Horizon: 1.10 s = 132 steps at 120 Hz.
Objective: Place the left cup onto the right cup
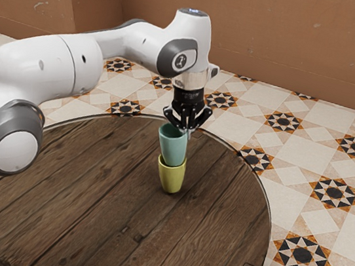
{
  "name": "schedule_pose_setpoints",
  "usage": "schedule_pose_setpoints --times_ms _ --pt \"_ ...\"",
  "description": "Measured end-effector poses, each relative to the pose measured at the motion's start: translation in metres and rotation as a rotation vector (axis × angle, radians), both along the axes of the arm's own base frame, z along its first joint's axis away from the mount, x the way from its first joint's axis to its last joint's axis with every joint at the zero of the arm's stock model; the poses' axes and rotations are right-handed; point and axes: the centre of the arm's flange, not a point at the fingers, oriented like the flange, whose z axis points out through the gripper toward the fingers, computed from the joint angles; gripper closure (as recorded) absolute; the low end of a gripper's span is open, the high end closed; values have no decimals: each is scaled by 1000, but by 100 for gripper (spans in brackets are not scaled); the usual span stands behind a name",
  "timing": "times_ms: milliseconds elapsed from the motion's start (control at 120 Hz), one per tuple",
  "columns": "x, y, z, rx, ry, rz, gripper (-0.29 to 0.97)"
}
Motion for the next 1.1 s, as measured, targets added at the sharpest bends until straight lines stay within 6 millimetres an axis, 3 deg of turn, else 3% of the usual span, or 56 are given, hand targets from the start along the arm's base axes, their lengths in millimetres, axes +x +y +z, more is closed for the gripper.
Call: schedule_pose_setpoints --times_ms 192,392,567,858,1100 --pt "0 2 -4 2 3 3 76" --pt "1 -1 -7 -5 -9 -2 34" --pt "1 -4 -4 -9 -22 -5 15" --pt "0 -3 5 -15 -38 -5 4" --pt "-10 0 38 -18 -60 -4 1"
